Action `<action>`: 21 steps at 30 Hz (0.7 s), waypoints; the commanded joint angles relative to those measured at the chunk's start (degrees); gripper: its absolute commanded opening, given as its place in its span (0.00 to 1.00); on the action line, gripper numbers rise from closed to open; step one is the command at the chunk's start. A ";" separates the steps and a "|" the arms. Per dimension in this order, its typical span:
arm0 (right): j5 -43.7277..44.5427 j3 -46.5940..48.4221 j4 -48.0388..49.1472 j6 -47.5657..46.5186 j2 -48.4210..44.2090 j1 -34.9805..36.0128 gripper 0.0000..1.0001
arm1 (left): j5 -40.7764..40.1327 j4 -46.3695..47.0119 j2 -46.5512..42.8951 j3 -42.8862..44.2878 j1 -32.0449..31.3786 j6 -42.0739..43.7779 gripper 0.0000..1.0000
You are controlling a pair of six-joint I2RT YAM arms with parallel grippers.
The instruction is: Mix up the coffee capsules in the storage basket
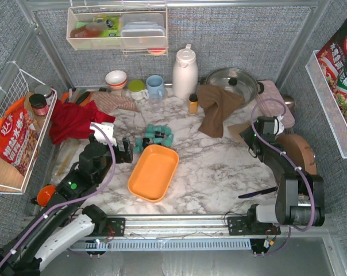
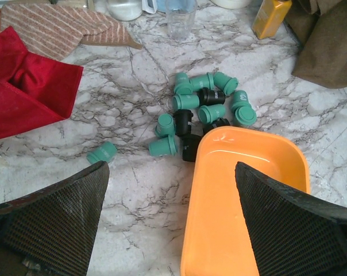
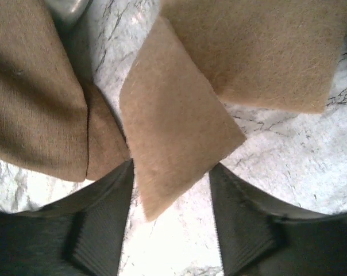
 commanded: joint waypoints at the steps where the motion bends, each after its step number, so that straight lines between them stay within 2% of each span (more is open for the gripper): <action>1: 0.09 1.46 -5.81 -5.18 -1.58 -0.05 0.65 | -0.54 2.03 0.22 0.22 0.04 -0.06 0.99; 4: 0.54 2.49 -9.19 -7.97 -3.47 0.01 0.74 | -0.67 2.42 0.45 0.36 -0.03 -0.42 0.99; 10: 3.12 4.92 -15.23 -14.20 -10.43 1.99 0.85 | -0.91 3.00 0.79 -0.43 -0.01 -1.70 0.99; 17: 11.18 9.11 -18.48 -25.81 -16.90 12.84 0.97 | -4.09 4.33 2.25 -2.63 0.03 -5.26 0.99; 21: 14.89 9.02 -16.25 -30.50 -19.03 19.20 0.99 | -6.00 4.64 4.59 -3.49 0.01 -8.28 0.99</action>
